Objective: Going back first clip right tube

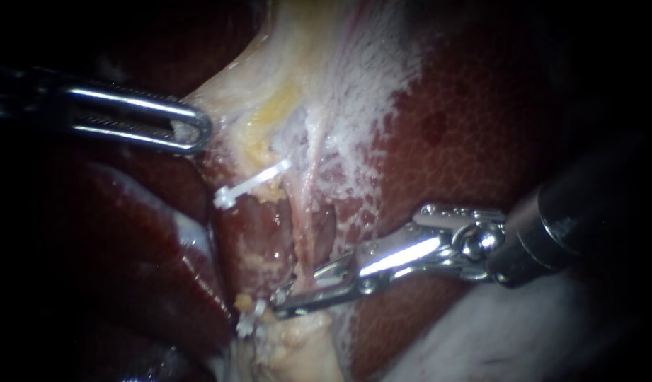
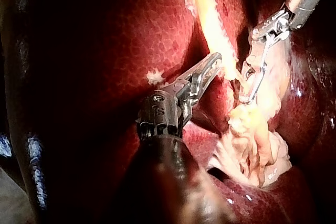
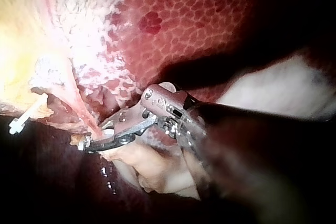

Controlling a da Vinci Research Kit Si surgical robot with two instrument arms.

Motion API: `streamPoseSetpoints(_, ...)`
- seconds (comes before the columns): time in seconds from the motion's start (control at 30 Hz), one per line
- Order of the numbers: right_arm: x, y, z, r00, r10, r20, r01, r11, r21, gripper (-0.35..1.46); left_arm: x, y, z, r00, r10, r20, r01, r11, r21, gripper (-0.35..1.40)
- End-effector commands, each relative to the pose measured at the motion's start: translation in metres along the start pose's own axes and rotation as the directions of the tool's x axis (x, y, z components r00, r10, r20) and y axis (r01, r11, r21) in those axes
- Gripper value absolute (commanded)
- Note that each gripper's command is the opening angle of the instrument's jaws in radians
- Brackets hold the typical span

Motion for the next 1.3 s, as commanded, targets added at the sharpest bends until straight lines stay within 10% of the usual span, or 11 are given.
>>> streamPoseSetpoints(0.03, 0.0000, 0.0000, 0.0000, 1.000, 0.000, 0.000, 0.000, 1.000, 0.000, -0.35, 0.0000, 0.0000, 0.0000, 1.0000, 0.000, 0.000, 0.000, 1.000, 0.000, -0.35)
streamPoseSetpoints(0.53, -0.0001, 0.0000, 0.0001, 1.000, 0.000, 0.001, 0.000, 1.000, 0.000, -0.35, 0.0000, -0.0001, 0.0000, 1.0000, 0.000, 0.000, 0.000, 1.000, 0.000, -0.35)
streamPoseSetpoints(0.8, -0.0001, 0.0001, 0.0001, 0.998, -0.059, 0.007, 0.059, 0.998, 0.001, 0.11, 0.0000, -0.0001, 0.0000, 1.0000, 0.000, 0.000, 0.000, 1.000, 0.000, -0.35)
streamPoseSetpoints(1.3, 0.0002, -0.0001, 0.0005, 0.931, -0.363, 0.032, 0.363, 0.932, -0.003, 0.50, 0.0000, -0.0001, -0.0001, 1.0000, 0.000, 0.000, 0.000, 1.000, 0.000, -0.35)
